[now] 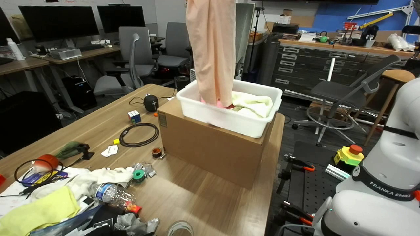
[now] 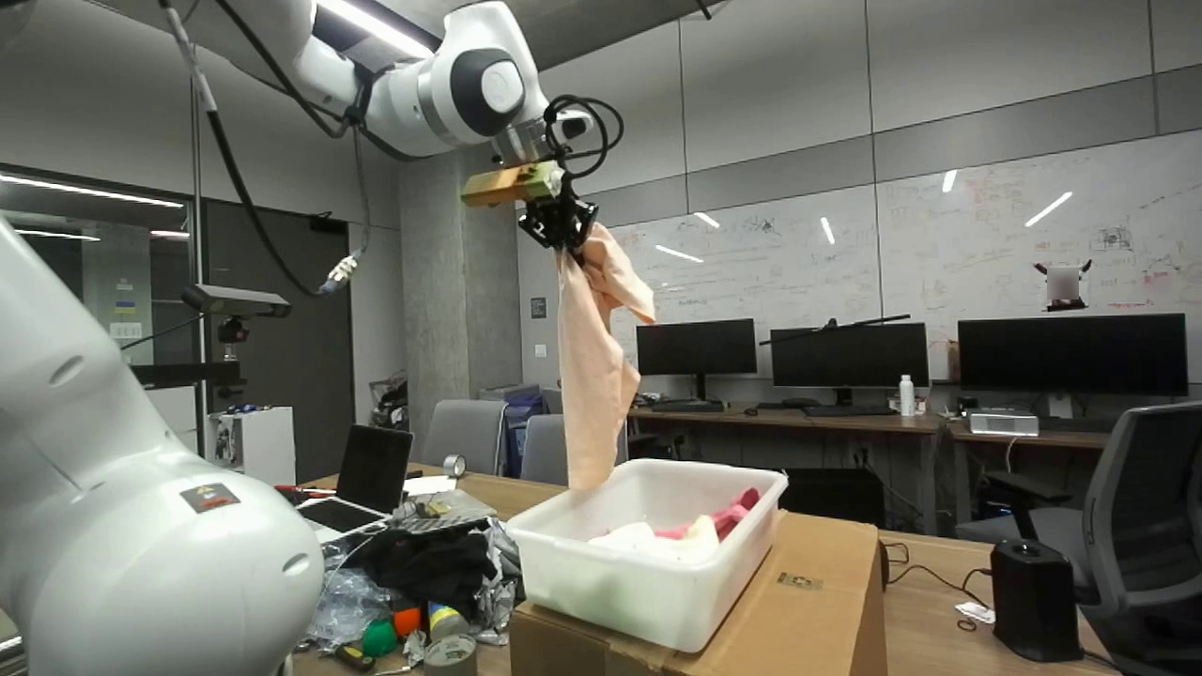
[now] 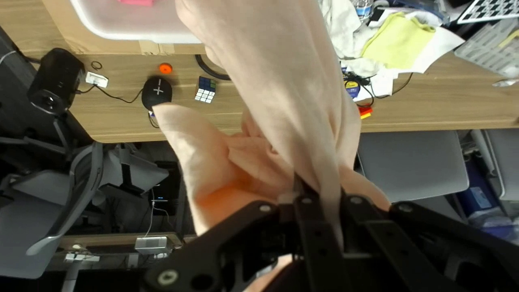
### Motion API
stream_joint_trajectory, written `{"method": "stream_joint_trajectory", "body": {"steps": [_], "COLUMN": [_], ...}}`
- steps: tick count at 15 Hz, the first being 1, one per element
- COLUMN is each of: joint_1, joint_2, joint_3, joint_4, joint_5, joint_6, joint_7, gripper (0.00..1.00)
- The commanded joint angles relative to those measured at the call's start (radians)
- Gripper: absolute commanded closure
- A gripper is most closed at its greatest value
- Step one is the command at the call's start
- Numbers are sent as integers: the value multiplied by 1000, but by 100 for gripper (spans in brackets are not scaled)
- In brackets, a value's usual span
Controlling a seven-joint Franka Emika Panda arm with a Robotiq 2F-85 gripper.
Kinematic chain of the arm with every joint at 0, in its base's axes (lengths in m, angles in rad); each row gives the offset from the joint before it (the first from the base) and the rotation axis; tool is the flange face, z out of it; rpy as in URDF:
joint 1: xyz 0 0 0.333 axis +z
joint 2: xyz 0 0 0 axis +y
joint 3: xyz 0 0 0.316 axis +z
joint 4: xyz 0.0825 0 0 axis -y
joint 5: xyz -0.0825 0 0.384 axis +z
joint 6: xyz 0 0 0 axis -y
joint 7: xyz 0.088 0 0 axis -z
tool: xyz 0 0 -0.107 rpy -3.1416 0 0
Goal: Pick up the clothes from the box and put them on the table
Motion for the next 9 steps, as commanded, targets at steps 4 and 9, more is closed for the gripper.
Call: {"method": "stream_joint_trajectory", "body": {"steps": [4, 9], "joint_1": [107, 177], "joint_2": [79, 169], "joint_3": [144, 202], "joint_4": [22, 34], "joint_5": [-107, -150], "joint_6": [-18, -31], "joint_7": [24, 14], "gripper": [91, 92]}}
